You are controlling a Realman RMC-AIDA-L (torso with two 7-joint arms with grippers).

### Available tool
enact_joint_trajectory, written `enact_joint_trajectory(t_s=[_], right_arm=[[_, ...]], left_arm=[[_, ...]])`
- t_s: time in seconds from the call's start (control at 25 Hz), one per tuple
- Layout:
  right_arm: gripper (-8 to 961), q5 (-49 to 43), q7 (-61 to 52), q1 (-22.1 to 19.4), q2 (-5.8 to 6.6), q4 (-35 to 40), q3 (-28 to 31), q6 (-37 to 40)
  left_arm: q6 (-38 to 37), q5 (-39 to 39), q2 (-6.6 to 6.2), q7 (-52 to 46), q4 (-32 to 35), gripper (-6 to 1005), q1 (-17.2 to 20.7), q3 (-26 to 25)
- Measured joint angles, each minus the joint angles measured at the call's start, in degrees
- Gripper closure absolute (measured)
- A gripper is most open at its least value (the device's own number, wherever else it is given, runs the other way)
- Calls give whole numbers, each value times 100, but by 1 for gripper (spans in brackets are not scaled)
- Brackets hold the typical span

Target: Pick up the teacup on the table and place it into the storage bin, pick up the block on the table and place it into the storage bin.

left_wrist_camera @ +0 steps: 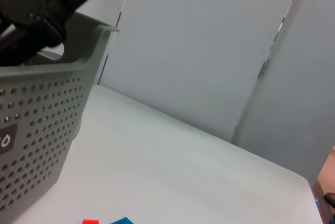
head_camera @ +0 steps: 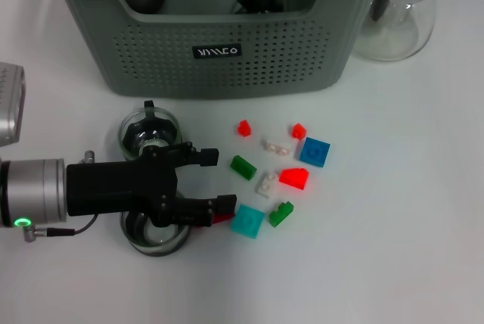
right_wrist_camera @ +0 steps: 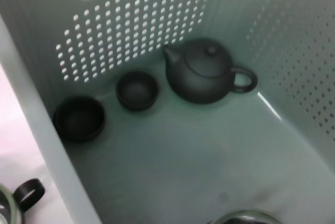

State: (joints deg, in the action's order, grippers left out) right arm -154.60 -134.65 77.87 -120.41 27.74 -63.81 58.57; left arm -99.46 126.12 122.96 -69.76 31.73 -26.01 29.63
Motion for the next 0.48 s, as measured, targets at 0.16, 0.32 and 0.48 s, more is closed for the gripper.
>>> enact_joint_trajectory(t_s=[0.16, 0.32, 0.48], right_arm=[[578, 12, -35, -65, 1, 358, 46, 150], [534, 216, -71, -258, 3, 1008, 24, 438], [395, 497, -135, -522, 23, 1680, 19, 639]], left_arm=[[-16, 0, 0, 2, 0, 111, 15, -10], [-21, 0, -2, -2, 3, 111, 29, -13], [-39, 0, -11, -12, 17, 111, 34, -20]])
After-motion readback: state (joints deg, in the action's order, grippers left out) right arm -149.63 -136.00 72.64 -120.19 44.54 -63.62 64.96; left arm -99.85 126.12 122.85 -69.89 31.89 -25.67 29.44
